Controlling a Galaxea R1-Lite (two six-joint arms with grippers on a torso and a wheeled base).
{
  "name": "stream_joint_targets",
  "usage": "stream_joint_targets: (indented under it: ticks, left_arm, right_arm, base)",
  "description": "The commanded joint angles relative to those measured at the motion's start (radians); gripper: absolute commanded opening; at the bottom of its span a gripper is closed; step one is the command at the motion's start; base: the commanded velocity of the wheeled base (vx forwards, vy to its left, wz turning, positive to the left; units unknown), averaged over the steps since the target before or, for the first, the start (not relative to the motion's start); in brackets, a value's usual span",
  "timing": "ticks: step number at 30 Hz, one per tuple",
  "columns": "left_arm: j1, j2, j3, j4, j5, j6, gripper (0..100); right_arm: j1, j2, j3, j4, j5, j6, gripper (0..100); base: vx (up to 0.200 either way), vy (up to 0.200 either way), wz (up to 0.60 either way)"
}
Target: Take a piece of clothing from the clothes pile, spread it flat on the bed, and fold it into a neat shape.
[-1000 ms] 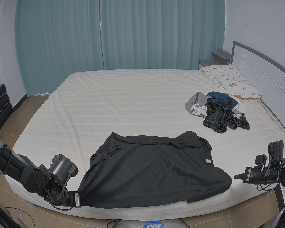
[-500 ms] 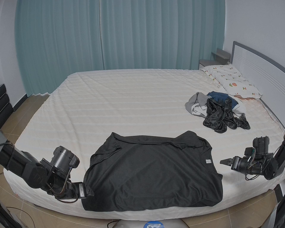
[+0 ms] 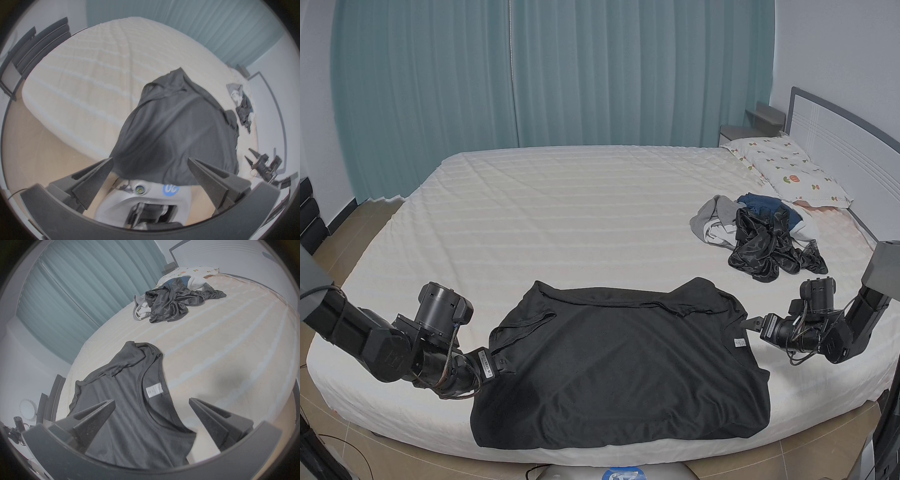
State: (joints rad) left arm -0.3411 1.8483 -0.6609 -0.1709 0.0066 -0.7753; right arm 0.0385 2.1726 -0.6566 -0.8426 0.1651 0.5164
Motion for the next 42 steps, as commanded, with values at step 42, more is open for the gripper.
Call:
stream_joint_targets:
  ticks: [42]
  left_arm:
    - [-0.024,0.623,-0.730,-0.058,0.291,0.065,100]
  right_arm:
    - [0.049,0.119,0.080,-0.293,-0.007,0.246,100]
  base:
    - [0.010,0.000,0.00]
